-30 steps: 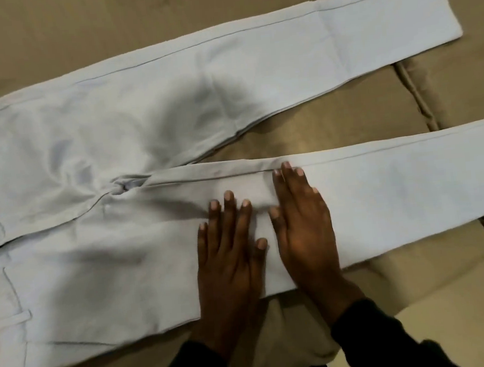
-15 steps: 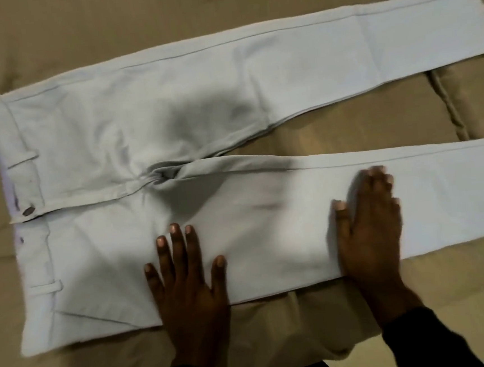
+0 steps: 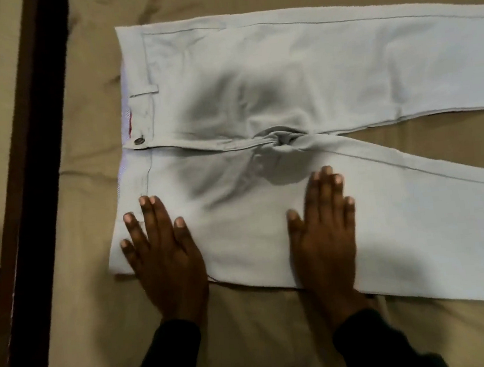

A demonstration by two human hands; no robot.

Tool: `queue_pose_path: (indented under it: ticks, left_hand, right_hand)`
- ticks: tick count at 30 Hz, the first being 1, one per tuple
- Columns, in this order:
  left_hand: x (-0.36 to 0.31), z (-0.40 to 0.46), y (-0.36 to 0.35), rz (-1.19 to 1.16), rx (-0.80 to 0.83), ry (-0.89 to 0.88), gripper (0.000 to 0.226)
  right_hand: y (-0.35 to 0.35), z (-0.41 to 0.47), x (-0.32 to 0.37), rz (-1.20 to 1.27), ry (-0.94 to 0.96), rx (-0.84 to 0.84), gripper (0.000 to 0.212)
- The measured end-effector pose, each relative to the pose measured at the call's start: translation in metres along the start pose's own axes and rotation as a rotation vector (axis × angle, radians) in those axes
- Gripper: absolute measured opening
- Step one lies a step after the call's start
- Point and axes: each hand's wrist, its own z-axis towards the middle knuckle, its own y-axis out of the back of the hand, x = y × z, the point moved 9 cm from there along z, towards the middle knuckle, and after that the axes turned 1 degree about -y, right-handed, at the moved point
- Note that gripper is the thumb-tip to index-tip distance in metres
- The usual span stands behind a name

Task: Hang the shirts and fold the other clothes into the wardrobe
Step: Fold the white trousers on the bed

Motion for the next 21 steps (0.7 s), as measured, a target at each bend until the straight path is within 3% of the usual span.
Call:
queue_pose_path:
  ticks: [3,5,10,17,19,21]
  left_hand:
    - [0.001,0.000,-0.002,-0.013,-0.013,-0.013,0.055]
    - [0.000,0.000,-0.004,-0.025,-0.025,0.001,0.055]
    - [-0.006,-0.004,-0.006,0.019,-0.010,0.008,0.054]
    - [-0.047,-0.017,-0.004,-0.166,0.026,0.184,0.058]
    - [-0.105,-0.042,0.000,-0.218,0.049,0.025,0.059]
    - [-0.187,-0.080,-0.008,-0.261,0.151,-0.307,0.059]
  right_hand:
    - [-0.019,-0.020,0.047,0.033,0.238,0.116,0.066]
    - [-0.013,-0.017,0.037,-0.004,0.307,0.113,0.063]
    - [0.023,0.010,-0.075,-0.051,-0.129,0.010,0.062]
    - [0.016,0.015,-0.072,-0.047,-0.107,0.049,0.064]
    - [0.022,0.014,-0.070,0.010,-0.080,0.074,0.063]
    - [0.031,0.011,-0.072,0.095,-0.007,0.119,0.060]
